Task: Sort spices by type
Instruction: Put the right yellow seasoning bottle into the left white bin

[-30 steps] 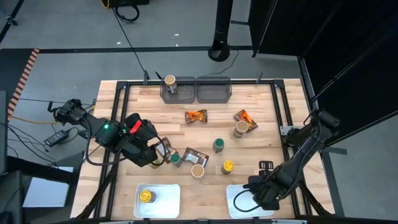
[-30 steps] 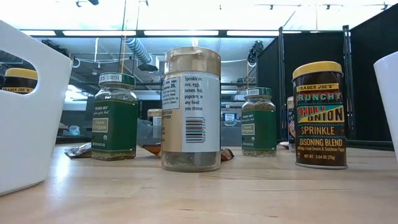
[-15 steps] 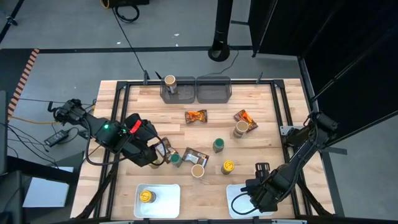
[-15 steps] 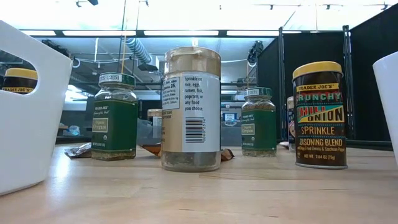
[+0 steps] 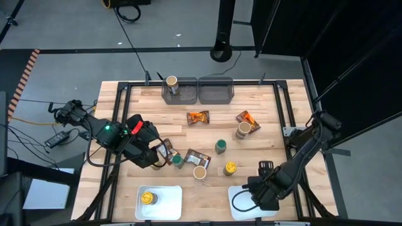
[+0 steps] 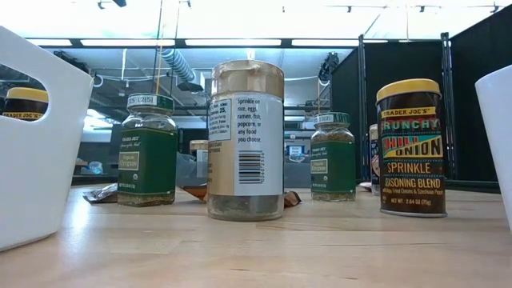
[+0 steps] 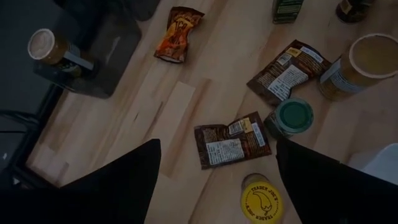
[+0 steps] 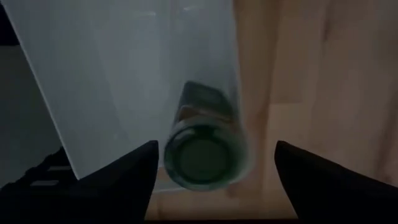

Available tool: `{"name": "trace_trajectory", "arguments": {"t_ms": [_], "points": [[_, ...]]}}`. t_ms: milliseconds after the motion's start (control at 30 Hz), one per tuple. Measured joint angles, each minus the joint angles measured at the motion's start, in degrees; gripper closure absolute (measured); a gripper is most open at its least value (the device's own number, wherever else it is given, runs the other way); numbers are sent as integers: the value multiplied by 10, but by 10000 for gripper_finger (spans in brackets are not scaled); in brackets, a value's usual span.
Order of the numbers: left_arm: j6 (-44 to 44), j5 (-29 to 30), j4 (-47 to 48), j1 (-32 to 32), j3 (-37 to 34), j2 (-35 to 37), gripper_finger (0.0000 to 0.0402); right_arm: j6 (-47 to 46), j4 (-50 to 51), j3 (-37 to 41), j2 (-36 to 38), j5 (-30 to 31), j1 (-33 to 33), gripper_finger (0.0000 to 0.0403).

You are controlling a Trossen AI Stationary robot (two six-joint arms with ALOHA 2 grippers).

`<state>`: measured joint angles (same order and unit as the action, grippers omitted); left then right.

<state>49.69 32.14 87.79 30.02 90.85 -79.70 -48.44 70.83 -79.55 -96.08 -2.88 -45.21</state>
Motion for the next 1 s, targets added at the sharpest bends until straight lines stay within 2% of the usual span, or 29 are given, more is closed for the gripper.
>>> {"name": "trace_trajectory", "arguments": {"t_ms": [133, 233, 367, 467, 533, 700, 833, 1000], "points": [[-1, -12, -2, 0, 0, 7, 82, 49, 60, -47, 8, 29, 30, 92], [-16, -13, -18, 2, 0, 19, 82, 84, 93, -79, 12, 73, 57, 98], [-77, -16, -77, -1, 0, 41, 82, 122, 133, -111, 12, 119, 88, 101], [-129, -51, -105, -19, 0, 45, 82, 122, 161, -124, 16, 137, 102, 100], [-132, -64, -82, -32, -6, 45, 82, 106, 174, -125, 26, 138, 105, 98], [-101, -72, -28, -40, -64, 54, 82, 42, 192, -125, 47, 151, 92, 97], [-78, -119, -76, -31, -143, 90, 82, 1, 192, -125, 60, 174, 73, 100], [-72, -150, -145, -22, -230, 132, 82, -23, 192, -125, 61, 185, 56, 99]]}}
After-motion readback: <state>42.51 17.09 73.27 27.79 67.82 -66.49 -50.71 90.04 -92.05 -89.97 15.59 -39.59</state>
